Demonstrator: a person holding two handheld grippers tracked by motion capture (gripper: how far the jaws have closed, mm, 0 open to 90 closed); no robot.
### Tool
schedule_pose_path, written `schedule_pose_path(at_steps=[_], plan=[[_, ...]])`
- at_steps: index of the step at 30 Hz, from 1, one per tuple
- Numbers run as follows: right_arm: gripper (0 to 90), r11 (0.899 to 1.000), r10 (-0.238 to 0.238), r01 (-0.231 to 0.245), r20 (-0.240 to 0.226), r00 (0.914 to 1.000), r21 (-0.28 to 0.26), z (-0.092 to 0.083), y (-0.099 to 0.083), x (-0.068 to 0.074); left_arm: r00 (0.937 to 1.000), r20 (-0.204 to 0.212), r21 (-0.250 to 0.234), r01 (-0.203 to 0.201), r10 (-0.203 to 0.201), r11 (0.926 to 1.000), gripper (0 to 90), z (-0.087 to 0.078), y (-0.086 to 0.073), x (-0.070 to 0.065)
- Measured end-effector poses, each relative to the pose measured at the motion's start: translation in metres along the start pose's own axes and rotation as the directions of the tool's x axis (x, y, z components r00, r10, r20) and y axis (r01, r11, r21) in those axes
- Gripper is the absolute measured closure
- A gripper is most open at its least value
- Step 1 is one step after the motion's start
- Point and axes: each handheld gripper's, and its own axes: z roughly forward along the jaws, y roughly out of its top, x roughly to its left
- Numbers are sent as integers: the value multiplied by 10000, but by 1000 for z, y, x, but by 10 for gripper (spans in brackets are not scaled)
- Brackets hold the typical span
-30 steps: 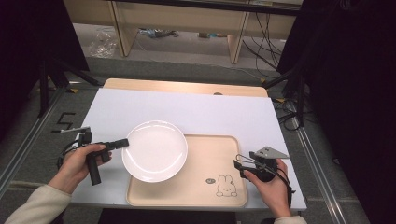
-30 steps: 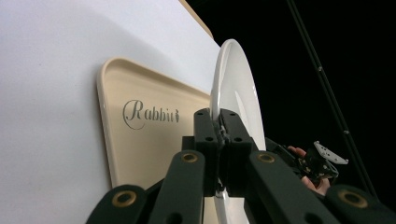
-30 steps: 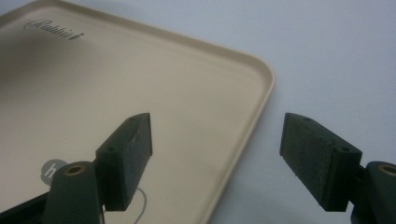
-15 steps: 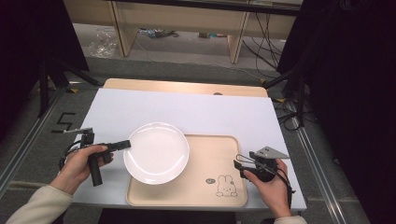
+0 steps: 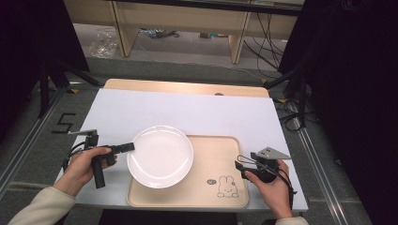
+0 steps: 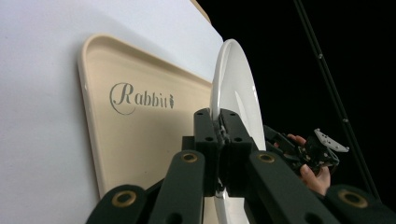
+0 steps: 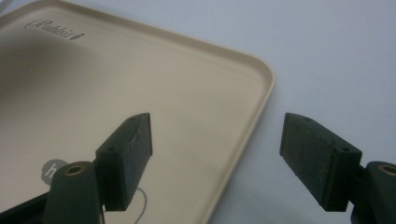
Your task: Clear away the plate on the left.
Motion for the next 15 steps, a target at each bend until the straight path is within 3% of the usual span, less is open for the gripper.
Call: schedule_pose_path(at_steps=[15], plan=[[262, 9999, 122, -122, -110, 9999, 41, 1, 0, 1, 9998, -162, 385, -134, 140, 9992, 867, 8, -5, 1]])
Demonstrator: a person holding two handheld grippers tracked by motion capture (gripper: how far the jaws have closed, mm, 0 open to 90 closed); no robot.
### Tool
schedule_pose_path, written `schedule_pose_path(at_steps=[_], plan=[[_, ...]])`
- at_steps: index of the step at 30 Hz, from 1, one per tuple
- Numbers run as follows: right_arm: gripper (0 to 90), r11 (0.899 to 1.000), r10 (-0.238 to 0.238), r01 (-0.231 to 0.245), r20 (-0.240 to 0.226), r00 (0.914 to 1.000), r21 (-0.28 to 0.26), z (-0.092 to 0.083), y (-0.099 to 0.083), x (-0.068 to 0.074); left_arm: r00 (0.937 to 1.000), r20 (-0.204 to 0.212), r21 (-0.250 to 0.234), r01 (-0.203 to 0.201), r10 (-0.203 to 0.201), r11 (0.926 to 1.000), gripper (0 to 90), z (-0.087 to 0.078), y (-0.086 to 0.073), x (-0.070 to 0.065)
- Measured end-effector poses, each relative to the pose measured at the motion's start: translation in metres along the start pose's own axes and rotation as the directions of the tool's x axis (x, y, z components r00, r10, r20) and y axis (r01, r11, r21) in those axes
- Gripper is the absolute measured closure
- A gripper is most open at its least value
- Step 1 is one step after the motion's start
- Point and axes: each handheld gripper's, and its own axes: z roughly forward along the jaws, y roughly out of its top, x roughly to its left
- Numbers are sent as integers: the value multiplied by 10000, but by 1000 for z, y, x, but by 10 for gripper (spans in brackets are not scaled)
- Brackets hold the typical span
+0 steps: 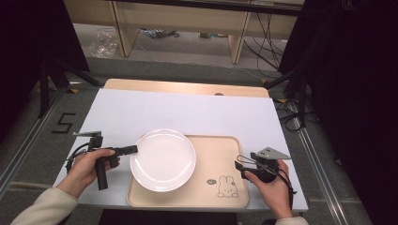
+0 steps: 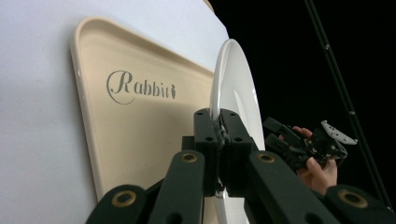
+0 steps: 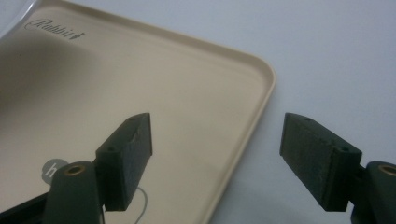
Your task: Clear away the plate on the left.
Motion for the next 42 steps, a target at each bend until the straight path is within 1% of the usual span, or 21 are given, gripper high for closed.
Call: schedule_pose_path(at_steps=[1, 3, 5, 7, 8, 9, 10, 13, 14, 16, 19, 21, 23, 24, 33, 35, 36, 37, 38, 39, 42], plan=[[262, 10000, 4, -4, -2, 10000, 0, 0, 0, 0, 10000, -44, -38, -27, 27, 10000, 867, 1, -1, 1], [262, 10000, 0, 0, -4, 10000, -2, 0, 0, 0, 9998, -146, 64, 115, -114, 9999, 867, 2, -1, 0], [262, 10000, -4, 4, 2, 10000, -2, 0, 0, 0, 9999, -138, 99, -10, 11, 10000, 867, 4, -2, 1], [262, 10000, -7, 7, -4, 10000, 3, 0, 0, 0, 9995, -279, 169, 183, -178, 9997, 867, 6, -2, 1], [262, 10000, -9, 9, 1, 10000, 0, 0, 0, 0, 9995, -307, 170, 28, -23, 9999, 867, 7, -3, 2], [262, 10000, -2, 2, -7, 10000, 1, 0, 0, 0, 9994, -334, 205, 6, 1, 9998, 867, 7, -3, 3], [262, 10000, 3, -3, -9, 10000, 7, 0, 0, 0, 9993, -323, 207, -165, 171, 9997, 867, 8, -3, 5], [262, 10000, 8, -8, -17, 10000, 12, 0, 0, 0, 9991, -373, 336, -191, 203, 9993, 867, 10, -3, 6], [262, 10000, 6, -6, -12, 10000, 7, 0, 0, 0, 9987, -467, 294, -205, 219, 9994, 867, 11, -3, 6], [262, 10000, 8, -8, -11, 10000, 4, 0, 0, 0, 9986, -490, 285, -201, 215, 9994, 867, 12, -4, 6], [262, 10000, 12, -12, -25, 10000, 9, 0, 0, 0, 9981, -497, 314, -339, 354, 9989, 866, 15, -5, 7], [262, 10000, 3, -3, -17, 10000, 6, 0, 0, 0, 9980, -550, 414, -274, 297, 9988, 866, 17, -5, 8], [262, 10000, 3, -3, -23, 10000, 11, 0, 0, 0, 9974, -606, 469, -353, 381, 9983, 865, 19, -6, 9], [262, 10000, 0, 0, -6, 10000, 3, 0, 0, 0, 9961, -867, 475, 187, -145, 9987, 865, 20, -7, 5], [262, 10000, -39, 39, -14, 10000, 6, 0, 0, 0, 9936, -1126, 566, 159, -95, 9983, 863, 26, -10, 7], [262, 10000, -35, 35, -45, 10000, 19, 0, 0, 0, 9934, -1123, 675, -140, 216, 9976, 865, 26, -10, 6], [261, 10000, 75, -75, -2, 10000, 23, 0, 0, 0, 9930, -1147, 652, -219, 293, 9976, 866, 27, -9, 5], [261, 10000, 55, -55, -11, 10000, 22, 0, 0, 0, 9918, -1243, 628, -231, 308, 9978, 866, 27, -9, 5], [261, 10000, 27, -27, -23, 10000, 23, 0, 0, 0, 9898, -1339, 640, -405, 488, 9971, 866, 27, -10, 4], [261, 9999, -144, 146, 188, 9997, -72, 0, 0, -1, 9892, -1363, 636, -452, 535, 9970, 867, 27, -10, 4], [260, 9999, -147, 149, 219, 9997, -63, 0, 0, 0, 9857, -1481, 671, -710, 803, 9952, 861, 28, -10, 4]])
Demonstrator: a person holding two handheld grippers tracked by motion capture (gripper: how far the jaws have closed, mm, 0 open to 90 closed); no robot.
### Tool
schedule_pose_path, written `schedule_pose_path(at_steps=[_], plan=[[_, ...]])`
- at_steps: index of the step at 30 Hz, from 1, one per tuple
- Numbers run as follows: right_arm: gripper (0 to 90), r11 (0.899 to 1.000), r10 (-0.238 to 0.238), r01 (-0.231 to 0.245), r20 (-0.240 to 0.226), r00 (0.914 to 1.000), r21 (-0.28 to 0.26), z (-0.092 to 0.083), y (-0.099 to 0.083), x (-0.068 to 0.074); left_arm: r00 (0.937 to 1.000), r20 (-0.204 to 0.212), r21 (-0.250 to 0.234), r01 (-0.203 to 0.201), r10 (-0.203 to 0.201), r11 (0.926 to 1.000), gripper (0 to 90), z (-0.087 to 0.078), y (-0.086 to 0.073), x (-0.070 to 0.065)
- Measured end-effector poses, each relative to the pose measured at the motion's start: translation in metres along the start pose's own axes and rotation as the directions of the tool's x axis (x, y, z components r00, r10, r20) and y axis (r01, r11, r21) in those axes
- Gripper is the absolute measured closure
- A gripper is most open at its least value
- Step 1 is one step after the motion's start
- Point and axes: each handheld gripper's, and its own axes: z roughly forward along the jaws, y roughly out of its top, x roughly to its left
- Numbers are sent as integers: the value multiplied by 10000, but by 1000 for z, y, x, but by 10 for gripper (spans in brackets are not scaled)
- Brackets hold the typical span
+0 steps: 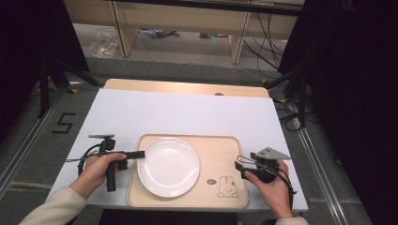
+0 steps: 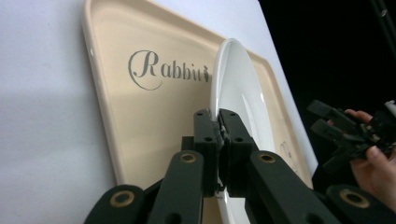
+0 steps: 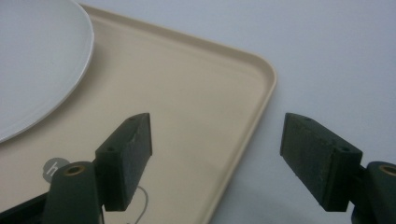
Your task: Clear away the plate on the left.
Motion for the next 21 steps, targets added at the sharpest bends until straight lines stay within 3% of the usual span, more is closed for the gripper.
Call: schedule_pose_path(at_steps=[1, 2, 3, 5, 6, 9, 11, 12, 13, 14, 15, 16, 18, 21], plan=[[259, 9998, 202, -200, -225, 9995, 98, 0, 0, 1, 9998, -102, -45, -165, 165, 9999, 854, 0, 0, 0], [259, 9998, 176, -174, -208, 9996, 88, 0, 0, 1, 9979, -46, -33, -651, 651, 9979, 841, 1, 0, 1], [259, 10000, 12, -12, -50, 10000, -12, 1, 0, 0, 9968, -120, -14, -795, 794, 9968, 828, 0, 1, 1], [259, 10000, 28, -28, -68, 10000, 2, 1, 0, 0, 9890, -350, -168, -1444, 1438, 9894, 754, 0, 1, 0], [259, 9997, 221, -219, -185, 9996, 119, 0, 0, 1, 9823, -501, -591, -1834, 1805, 9813, 674, 0, 1, 0], [258, 9998, 183, -180, -269, 9995, 120, 0, 0, 1, 9536, -758, -1110, -2984, 2913, 9480, 442, -6, 5, -5], [258, 9997, 190, -187, -281, 9994, 124, 0, 0, 1, 9340, -903, -1483, -3559, 3457, 9227, 384, -11, 8, -10], [258, 9998, 186, -183, -283, 9994, 120, 0, 0, 1, 9167, -949, -1645, -3989, 3880, 9021, 354, -14, 9, -14], [258, 9997, 200, -197, -287, 9994, 124, 0, 0, 1, 9092, -1002, -1659, -4159, 4042, 8942, 341, -16, 9, -15], [258, 9997, 218, -214, -293, 9993, 127, 0, 0, 1, 8938, -1230, -1682, -4470, 4312, 8786, 334, -19, 9, -17], [258, 9997, 204, -200, -293, 9994, 126, 0, 0, 1, 8872, -1325, -1638, -4593, 4419, 8731, 329, -21, 9, -19], [258, 9997, 201, -198, -293, 9994, 124, 0, 0, 1, 8757, -1400, -1585, -4804, 4620, 8626, 325, -24, 9, -20], [258, 9998, 199, -197, -221, 9996, 81, 0, 0, 1, 8681, -1533, -1605, -4933, 4722, 8549, 293, -27, 8, -22], [258, 9998, 195, -192, -230, 9995, 94, 0, 0, 1, 8488, -1780, -1631, -5243, 4978, 8357, 262, -33, 6, -23]])
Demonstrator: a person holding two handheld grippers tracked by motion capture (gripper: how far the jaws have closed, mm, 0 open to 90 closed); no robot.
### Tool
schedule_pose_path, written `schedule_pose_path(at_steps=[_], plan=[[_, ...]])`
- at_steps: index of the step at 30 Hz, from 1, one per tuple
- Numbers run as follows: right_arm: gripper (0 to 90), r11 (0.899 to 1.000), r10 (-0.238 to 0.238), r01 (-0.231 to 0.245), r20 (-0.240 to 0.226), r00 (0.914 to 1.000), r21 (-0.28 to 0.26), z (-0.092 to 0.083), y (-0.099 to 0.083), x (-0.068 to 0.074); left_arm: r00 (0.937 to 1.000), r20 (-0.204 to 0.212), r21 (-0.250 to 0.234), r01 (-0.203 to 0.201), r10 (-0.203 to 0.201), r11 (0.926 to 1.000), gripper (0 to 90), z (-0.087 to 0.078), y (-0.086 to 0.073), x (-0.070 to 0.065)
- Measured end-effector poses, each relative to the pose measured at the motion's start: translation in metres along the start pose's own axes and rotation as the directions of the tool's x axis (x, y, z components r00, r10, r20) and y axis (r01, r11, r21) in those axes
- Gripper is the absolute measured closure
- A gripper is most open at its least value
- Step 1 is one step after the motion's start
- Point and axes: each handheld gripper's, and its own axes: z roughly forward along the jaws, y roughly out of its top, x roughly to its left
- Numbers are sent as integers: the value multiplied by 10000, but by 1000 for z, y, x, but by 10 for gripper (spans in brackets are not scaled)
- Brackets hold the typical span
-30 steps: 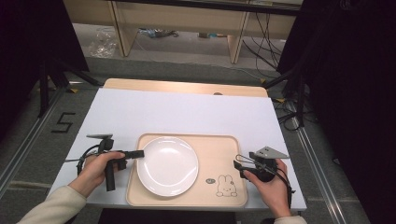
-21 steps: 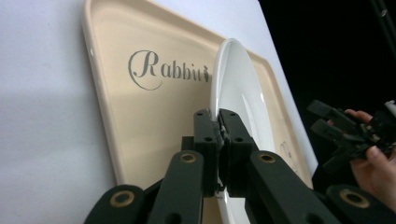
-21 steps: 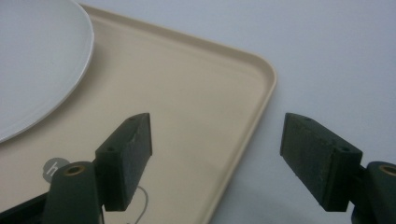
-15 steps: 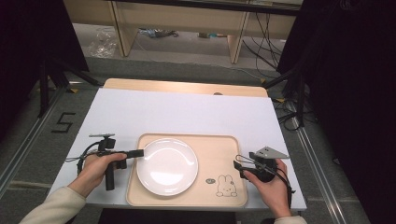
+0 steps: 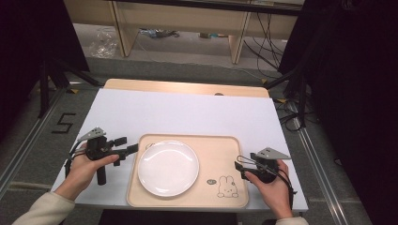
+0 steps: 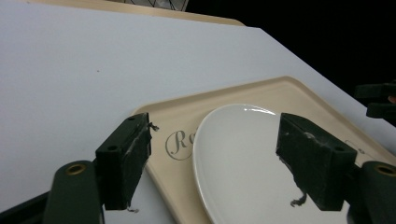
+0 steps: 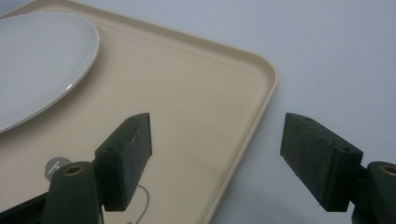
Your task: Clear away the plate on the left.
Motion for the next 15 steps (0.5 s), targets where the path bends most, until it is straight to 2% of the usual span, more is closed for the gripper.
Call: schedule_pose_path(at_steps=[2, 3, 4, 7, 8, 14, 15], plan=[[258, 9999, 111, -111, -20, 9999, 51, 0, 0, 1, 9996, -87, -78, -260, 259, 9996, 249, -5, 0, 0], [258, 10000, -29, 28, 88, 10000, 12, 0, 0, 0, 9992, -166, -110, -363, 361, 9993, 245, -9, 0, -1], [258, 9999, 112, -111, -8, 9999, 24, 0, 0, 1, 9992, -202, -164, -356, 353, 9992, 244, -11, 0, -1], [258, 9999, 117, -117, -19, 9999, 50, 0, 0, 1, 9976, -303, -267, -635, 626, 9976, 243, -21, -2, 0], [258, 10000, 6, -6, 56, 10000, 29, 0, 0, 0, 9973, -304, -313, -676, 667, 9972, 242, -23, -3, 0], [257, 9999, 101, -101, 18, 9999, 61, 0, 0, 1, 9951, -257, -541, -963, 951, 9939, 244, -39, -9, 4], [257, 10000, -97, 98, 201, 9998, -11, 0, 0, -1, 9936, -353, -518, -1095, 1077, 9926, 243, -43, -11, 5]])
